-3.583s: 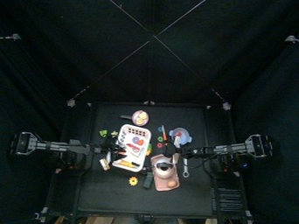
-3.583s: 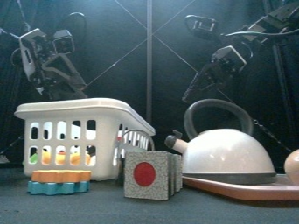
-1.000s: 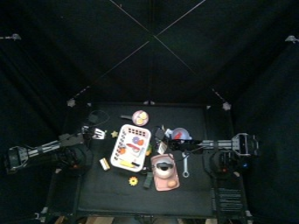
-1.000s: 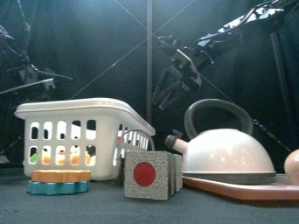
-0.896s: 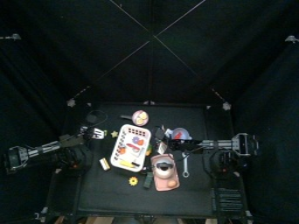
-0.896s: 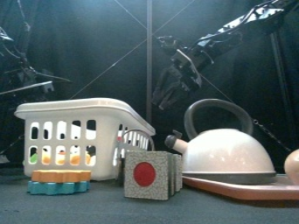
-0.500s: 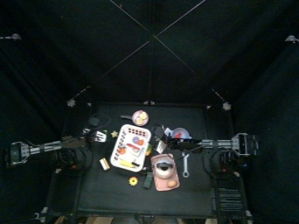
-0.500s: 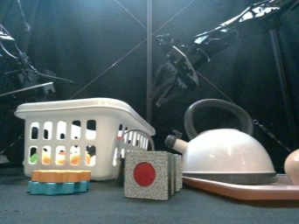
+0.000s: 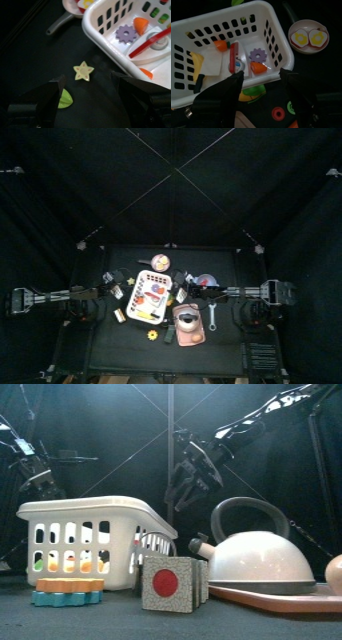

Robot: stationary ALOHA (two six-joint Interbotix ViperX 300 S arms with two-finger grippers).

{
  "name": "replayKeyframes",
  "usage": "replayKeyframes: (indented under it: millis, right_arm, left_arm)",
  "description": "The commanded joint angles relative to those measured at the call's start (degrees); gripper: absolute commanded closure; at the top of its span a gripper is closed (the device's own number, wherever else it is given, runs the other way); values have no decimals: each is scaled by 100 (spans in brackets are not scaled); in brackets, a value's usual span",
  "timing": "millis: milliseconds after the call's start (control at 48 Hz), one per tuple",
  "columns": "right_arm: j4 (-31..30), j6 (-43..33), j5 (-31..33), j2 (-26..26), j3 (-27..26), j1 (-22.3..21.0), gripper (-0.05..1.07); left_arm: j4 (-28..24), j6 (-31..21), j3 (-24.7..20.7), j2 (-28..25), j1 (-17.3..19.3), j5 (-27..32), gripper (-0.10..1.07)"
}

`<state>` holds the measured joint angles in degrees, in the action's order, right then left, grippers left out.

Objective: Grab starfruit bottom

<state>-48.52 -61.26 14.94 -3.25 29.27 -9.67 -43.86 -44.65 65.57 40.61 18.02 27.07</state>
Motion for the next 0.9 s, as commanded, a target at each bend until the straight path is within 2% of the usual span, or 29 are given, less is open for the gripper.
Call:
replayKeyframes:
  millis: [0, 167, 312, 438, 625, 875]
  right_arm:
    - [-18, 18, -26, -79, -70, 0, 11]
    - [-62, 18, -26, -79, 9, -18, 11]
    - [-70, 26, -26, -79, 9, -44, 11]
    - [-70, 26, -26, -79, 0, -53, 11]
    - [-79, 26, -26, -79, 9, -114, 11]
    - [-62, 18, -26, -70, 26, -149, 11]
  left_arm:
    - [-9, 475, -18, -9, 413, -158, -6]
    - [264, 949, 62, -105, 1134, -457, -6]
    - [510, 1160, 114, -448, 1477, -1239, -6]
    - [677, 1213, 88, -870, 1775, -1547, -6]
    - [809, 1222, -26, -1477, 1837, -1679, -6]
    - [940, 1222, -158, -2092, 1837, -2136, -6]
